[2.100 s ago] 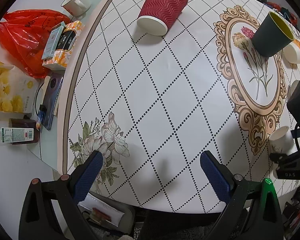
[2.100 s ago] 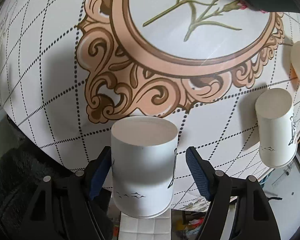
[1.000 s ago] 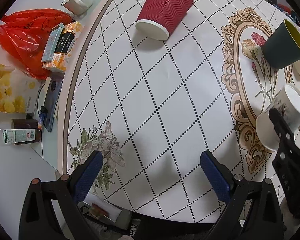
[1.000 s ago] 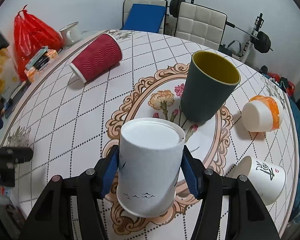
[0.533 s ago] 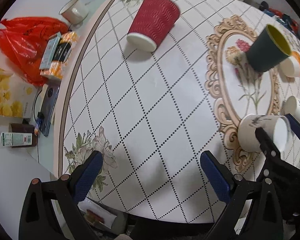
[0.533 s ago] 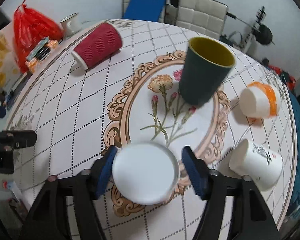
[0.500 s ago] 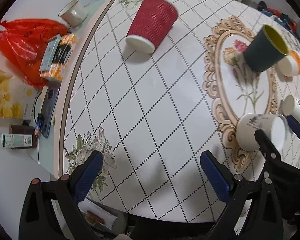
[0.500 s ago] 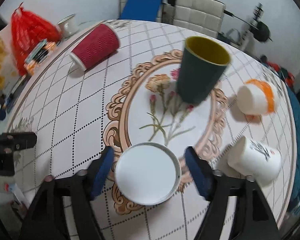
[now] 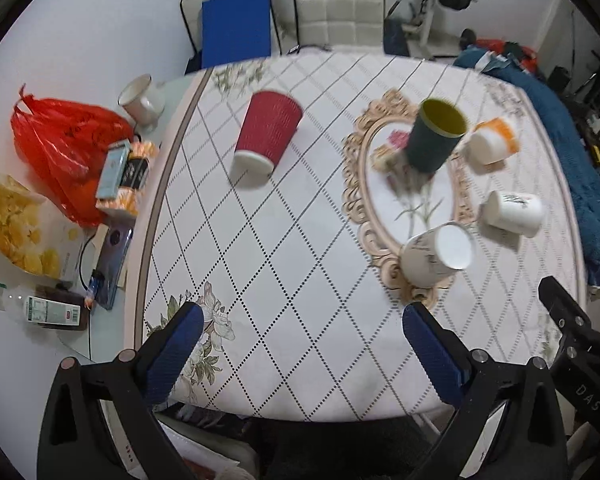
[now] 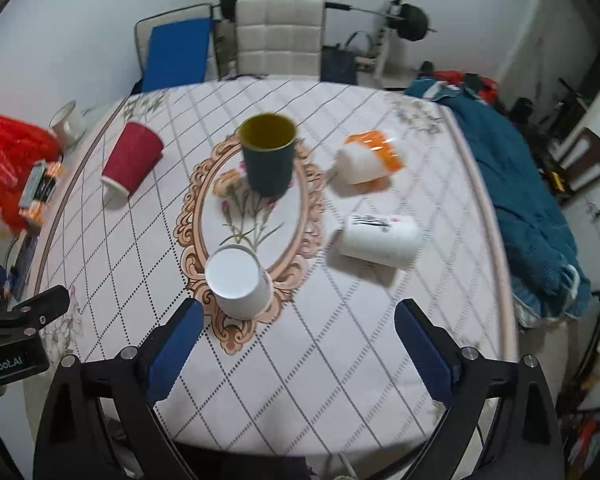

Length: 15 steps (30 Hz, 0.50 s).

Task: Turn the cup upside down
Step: 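Open the right tool and pull it away from the cup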

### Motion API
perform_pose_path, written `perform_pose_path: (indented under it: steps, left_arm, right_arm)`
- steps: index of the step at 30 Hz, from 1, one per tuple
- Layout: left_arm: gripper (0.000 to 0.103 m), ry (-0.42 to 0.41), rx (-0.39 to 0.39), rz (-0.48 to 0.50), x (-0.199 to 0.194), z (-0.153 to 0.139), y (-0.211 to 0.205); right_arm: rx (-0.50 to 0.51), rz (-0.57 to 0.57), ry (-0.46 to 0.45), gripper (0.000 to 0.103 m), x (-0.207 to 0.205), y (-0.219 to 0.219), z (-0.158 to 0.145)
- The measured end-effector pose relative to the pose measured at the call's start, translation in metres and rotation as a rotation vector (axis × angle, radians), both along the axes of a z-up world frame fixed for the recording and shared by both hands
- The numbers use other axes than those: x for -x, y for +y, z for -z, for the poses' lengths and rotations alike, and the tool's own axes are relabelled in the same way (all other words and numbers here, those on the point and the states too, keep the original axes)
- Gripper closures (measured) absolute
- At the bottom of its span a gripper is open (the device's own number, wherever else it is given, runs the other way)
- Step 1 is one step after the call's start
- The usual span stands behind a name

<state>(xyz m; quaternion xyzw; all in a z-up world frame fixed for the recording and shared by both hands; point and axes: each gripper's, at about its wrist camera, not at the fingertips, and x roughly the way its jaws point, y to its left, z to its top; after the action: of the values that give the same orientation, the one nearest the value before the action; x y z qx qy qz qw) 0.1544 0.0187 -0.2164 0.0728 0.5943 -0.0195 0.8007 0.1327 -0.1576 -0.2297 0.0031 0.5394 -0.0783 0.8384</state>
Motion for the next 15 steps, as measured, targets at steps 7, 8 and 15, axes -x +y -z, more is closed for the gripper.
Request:
perform_pose_path:
  steps: [7,8,15]
  left_arm:
    - [0.001,-0.087,0.019,0.023,0.029,-0.052,-0.008]
    - [0.001,-0.100,0.016,0.023,0.034,-0.059,-0.009]
    - [0.001,-0.155,0.017,0.018,0.072,-0.103,-0.018]
  right_arm:
    - [-0.013,0.033,-0.032,0.005,0.040,-0.008,-0.052]
    - [-0.011,0.032,-0.037,0.005,0.044,-0.008,-0.058]
    - [-0.008,0.034,-0.080,0.005,0.083,-0.016,-0.113]
